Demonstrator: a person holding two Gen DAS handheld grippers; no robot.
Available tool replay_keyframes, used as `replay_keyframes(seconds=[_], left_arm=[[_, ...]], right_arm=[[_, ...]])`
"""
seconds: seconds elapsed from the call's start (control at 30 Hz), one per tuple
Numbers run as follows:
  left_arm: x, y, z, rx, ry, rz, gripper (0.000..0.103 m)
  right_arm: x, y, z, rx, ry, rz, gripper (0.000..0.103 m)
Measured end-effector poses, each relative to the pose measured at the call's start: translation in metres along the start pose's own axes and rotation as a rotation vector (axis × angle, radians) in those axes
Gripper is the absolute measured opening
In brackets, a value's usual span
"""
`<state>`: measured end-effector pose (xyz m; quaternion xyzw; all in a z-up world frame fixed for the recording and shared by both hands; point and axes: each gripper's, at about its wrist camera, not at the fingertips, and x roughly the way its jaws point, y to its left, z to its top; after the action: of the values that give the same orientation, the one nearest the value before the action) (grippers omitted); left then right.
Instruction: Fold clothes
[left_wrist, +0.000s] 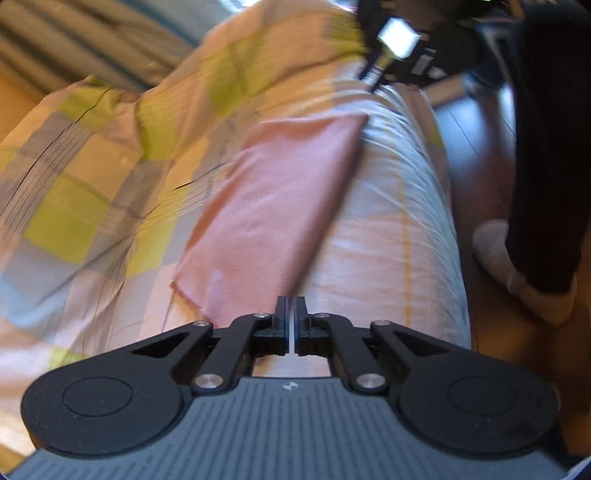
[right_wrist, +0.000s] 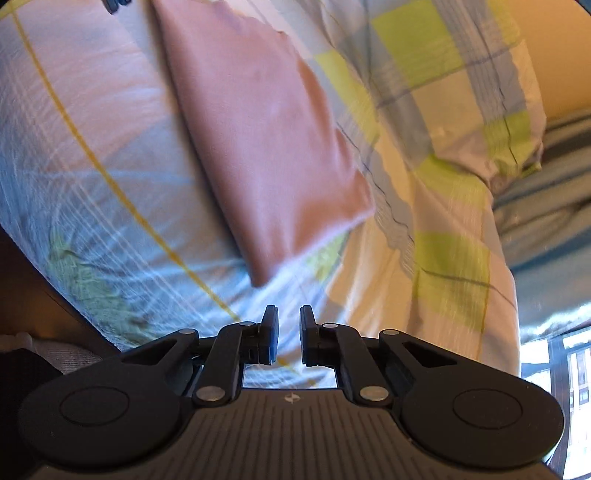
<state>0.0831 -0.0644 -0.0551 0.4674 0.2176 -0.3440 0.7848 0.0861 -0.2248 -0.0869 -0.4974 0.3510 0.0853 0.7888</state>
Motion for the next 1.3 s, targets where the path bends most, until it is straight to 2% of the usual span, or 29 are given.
replay_keyframes(seconds=[0.07,0.17,0.37,0.53,0.67,0.77,0.87,0.93,1.0,1.1,1.2,1.3], left_arm=[[0.005,0.024,0.003,-0.091,-0.003,0.029,0.006],[0.021,0.052,0.010,-0.222,-0.008,0.029,0.009],[0.071,0.084,0.028,-0.398,-0.020,-0.029,0.009],[0.112,0.085,0.027,-0.501,-0.021,-0.062,0.009],[0.118,0.089,0.009,-0.609,-0.062,-0.031,0.012],[0.116,0.098,0.000,-0.632,-0.047,0.022,0.012],[0.117,0.112,-0.003,-0.662,-0.006,0.093,0.012],[0.115,0.119,-0.001,-0.690,-0.020,0.085,0.011],[0.115,0.121,0.008,-0.679,-0.054,0.034,0.012],[0.126,0.111,0.021,-0.608,-0.049,-0.007,0.015],[0.136,0.106,0.015,-0.595,-0.026,0.008,0.016],[0.137,0.116,0.007,-0.659,-0.015,0.024,0.021]], right_arm=[[-0.006,-0.012,-0.005,0.063,-0.011,-0.004,0.008],[-0.014,-0.033,-0.005,0.182,-0.052,0.012,0.009],[-0.013,-0.056,0.012,0.427,-0.163,0.139,0.020],[0.016,-0.069,0.029,0.584,-0.245,0.256,0.021],[0.055,-0.075,0.036,0.664,-0.262,0.350,0.021],[0.070,-0.079,0.031,0.671,-0.292,0.294,0.022],[0.079,-0.093,0.020,0.758,-0.275,0.231,0.021],[0.080,-0.102,0.016,0.815,-0.283,0.204,0.020],[0.079,-0.114,0.016,0.863,-0.328,0.196,0.020],[0.076,-0.119,0.032,0.839,-0.406,0.242,0.020],[0.092,-0.106,0.059,0.743,-0.341,0.327,0.019],[0.109,-0.099,0.070,0.724,-0.291,0.318,0.018]])
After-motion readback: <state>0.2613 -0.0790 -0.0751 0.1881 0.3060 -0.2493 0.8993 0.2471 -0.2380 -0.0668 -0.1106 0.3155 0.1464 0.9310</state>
